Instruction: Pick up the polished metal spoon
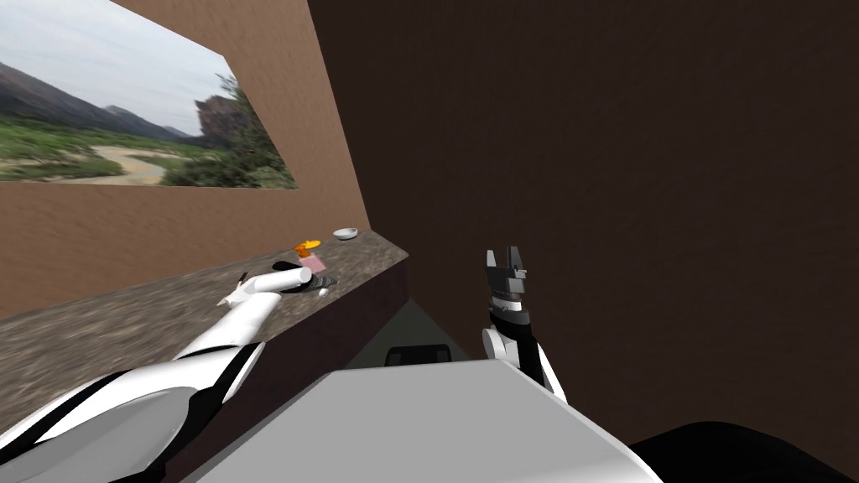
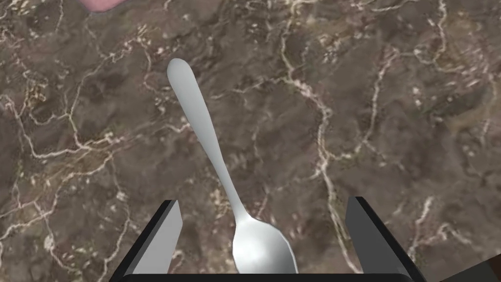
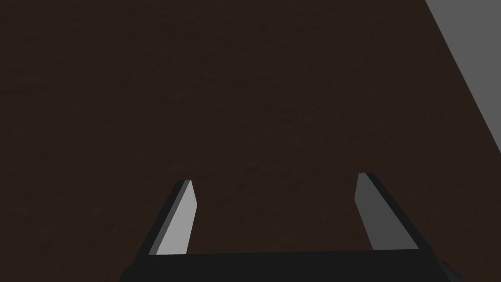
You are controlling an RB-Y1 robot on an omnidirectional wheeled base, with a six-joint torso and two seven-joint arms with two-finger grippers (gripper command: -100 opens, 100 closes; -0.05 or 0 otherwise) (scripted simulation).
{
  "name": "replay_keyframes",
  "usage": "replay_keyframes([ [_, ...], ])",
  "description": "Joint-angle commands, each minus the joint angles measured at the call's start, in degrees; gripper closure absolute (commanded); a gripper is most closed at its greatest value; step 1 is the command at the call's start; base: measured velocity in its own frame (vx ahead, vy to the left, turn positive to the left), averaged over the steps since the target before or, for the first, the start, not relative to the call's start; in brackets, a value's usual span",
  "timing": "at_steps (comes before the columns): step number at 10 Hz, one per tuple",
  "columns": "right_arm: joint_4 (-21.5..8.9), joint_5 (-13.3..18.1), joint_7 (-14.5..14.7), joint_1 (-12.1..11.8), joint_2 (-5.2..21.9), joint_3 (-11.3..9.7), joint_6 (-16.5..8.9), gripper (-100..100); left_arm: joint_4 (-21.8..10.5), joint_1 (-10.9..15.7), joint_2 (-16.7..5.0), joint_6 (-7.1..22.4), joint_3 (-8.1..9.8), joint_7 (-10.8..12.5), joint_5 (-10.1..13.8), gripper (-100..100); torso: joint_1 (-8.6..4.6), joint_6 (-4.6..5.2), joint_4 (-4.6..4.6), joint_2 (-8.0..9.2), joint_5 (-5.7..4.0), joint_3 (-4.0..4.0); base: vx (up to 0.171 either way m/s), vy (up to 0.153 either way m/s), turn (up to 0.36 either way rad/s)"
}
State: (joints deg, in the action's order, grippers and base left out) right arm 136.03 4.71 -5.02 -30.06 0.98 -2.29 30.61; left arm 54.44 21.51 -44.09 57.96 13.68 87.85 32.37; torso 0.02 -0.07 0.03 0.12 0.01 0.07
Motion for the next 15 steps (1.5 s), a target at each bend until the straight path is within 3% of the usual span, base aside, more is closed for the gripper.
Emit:
replay_keyframes([
  [1, 0.0, 0.0, 0.0, 0.0, 0.0, 0.0, 0.0, 0, -1.7, 0.9, -0.8, 2.5, 0.3, 1.8, 0.1, -100, 0.0, 0.0, 0.0, 0.0, 0.0, 0.0, -0.036, -0.002, -0.079],
  [3, 0.0, 0.0, 0.0, 0.0, 0.0, 0.0, 0.0, 0, -3.3, 1.8, -1.6, 4.2, 0.54, 3.0, 0.3, -100, 0.0, -0.01, 0.0, 0.01, 0.0, 0.01, -0.028, -0.004, -0.049],
  [4, 0.0, 0.0, 0.0, 0.0, 0.0, 0.0, 0.0, 0, -2.7, 1.5, -1.4, 3.6, 0.51, 2.5, 0.3, -100, -0.01, -0.01, 0.0, -0.02, 0.0, -0.01, -0.008, -0.001, -0.005],
  [5, 0.0, 0.0, 0.0, 0.0, 0.0, 0.0, 0.0, 0, -2.8, 1.5, -1.5, 3.8, 0.53, 2.6, 0.3, 0, 0.0, -0.01, -0.01, -0.07, 0.01, -0.03, 0.0, 0.0, 0.0],
  [6, 0.0, 0.0, 0.0, 0.0, 0.0, 0.0, 0.0, 0, -3.8, 1.0, -0.4, 2.0, 0.79, 1.7, 0.0, -100, 0.01, -0.01, -0.02, -0.1, 0.01, -0.05, 0.047, 0.023, 0.034],
  [9, 0.0, 0.0, 0.0, 0.0, 0.0, 0.0, 0.0, 0, -3.9, 0.5, 0.1, 1.5, 0.94, 1.5, -0.2, -100, 0.09, -0.01, -0.1, -0.4, 0.03, -0.23, 0.062, 0.016, 0.016],
  [10, 0.0, 0.0, 0.0, 0.0, 0.0, 0.0, 0.0, 0, -4.0, 0.5, 0.2, 1.3, 0.95, 1.4, -0.2, 100, 0.05, -0.01, -0.07, -0.29, 0.02, -0.17, 0.006, 0.002, -0.001],
  [14, 0.0, 0.0, 0.0, 0.0, 0.0, 0.0, 0.0, 0, -4.0, 0.6, 0.1, 1.3, 0.99, 1.4, -0.2, 100, 0.11, 0.03, -0.08, -0.2, 0.09, -0.14, 0.0, 0.0, 0.0],
  [15, 0.0, 0.0, 0.0, 0.0, 0.0, 0.0, 0.0, 0, -4.0, 0.6, 0.1, 1.3, 0.99, 1.4, -0.2, 0, 0.12, 0.03, -0.08, -0.2, 0.09, -0.14, 0.0, 0.0, 0.0],
])
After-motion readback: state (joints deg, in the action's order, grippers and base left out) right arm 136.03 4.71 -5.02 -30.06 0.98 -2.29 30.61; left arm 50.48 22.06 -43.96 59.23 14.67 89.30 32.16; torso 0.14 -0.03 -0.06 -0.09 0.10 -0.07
